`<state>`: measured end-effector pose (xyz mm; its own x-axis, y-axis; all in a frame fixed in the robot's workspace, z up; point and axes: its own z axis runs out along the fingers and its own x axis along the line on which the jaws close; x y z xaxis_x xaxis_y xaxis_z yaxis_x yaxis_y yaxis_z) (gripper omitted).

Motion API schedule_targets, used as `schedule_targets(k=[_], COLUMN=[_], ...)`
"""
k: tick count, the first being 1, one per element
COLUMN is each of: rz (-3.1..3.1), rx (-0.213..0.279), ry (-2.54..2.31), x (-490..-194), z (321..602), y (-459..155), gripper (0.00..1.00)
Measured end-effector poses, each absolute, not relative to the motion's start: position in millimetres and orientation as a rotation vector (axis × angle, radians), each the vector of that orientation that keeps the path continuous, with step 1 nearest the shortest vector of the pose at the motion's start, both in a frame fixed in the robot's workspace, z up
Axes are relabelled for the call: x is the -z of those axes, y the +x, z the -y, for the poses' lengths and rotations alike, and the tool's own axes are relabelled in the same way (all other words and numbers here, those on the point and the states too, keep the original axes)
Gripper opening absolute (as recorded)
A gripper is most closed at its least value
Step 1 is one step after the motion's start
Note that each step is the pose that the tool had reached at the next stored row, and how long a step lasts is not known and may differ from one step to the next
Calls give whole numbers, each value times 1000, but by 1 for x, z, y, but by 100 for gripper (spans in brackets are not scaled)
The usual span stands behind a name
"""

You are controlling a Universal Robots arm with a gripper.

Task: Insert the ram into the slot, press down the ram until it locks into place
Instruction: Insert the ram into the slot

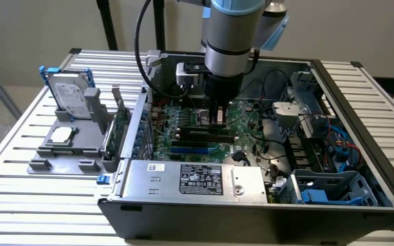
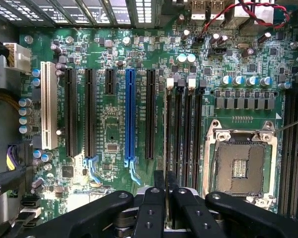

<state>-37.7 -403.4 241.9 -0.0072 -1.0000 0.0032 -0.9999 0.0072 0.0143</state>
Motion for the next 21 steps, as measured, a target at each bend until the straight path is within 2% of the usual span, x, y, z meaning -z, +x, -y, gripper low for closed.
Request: schedule_targets(k=[21], rz=[2216], rx=[-2], ry=[2202], x=[-236], z=[399], y=[-39], gripper=[13])
